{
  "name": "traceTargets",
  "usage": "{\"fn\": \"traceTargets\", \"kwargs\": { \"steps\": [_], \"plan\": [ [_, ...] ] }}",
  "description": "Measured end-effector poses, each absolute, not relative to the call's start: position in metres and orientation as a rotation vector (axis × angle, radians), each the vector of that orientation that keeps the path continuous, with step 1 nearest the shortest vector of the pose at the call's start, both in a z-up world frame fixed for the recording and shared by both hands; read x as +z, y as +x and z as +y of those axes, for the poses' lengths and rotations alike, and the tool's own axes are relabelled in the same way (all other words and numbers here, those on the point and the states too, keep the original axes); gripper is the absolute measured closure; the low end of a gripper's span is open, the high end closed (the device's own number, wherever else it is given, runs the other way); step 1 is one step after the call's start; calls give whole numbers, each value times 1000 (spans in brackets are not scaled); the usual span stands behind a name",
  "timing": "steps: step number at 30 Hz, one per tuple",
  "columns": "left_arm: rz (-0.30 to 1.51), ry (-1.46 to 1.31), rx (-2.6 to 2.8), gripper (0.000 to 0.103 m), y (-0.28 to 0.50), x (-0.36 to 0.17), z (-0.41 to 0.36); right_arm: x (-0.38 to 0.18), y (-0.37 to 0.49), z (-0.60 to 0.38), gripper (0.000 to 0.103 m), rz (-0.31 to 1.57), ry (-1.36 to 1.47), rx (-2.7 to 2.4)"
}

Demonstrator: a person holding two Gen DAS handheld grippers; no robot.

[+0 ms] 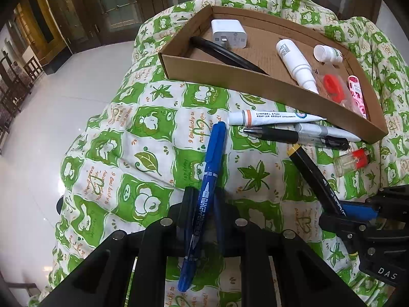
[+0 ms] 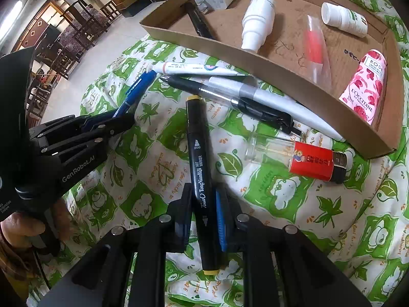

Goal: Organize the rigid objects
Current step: 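Carry the blue and black markers over the tray with both tools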

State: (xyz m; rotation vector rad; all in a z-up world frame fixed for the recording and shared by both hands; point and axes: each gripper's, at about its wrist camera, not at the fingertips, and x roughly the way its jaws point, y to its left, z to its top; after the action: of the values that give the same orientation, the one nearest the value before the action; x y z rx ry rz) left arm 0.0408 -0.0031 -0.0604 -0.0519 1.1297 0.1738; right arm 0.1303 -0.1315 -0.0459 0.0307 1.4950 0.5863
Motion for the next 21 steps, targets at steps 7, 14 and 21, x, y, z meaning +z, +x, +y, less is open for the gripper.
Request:
{"fn": "traceTargets", "kwargs": {
  "steps": [7, 14, 21],
  "plan": [
    [1093, -64, 174, 94, 36, -51, -2, -40, 133, -139, 88, 1478, 123, 614],
    [1045, -105, 158, 94, 30, -40, 1, -31, 138, -149, 89, 1447, 242, 658],
    [1047, -141, 158, 94, 28, -39, 6, -21, 138, -153, 89, 1425, 332, 707]
  ]
}}
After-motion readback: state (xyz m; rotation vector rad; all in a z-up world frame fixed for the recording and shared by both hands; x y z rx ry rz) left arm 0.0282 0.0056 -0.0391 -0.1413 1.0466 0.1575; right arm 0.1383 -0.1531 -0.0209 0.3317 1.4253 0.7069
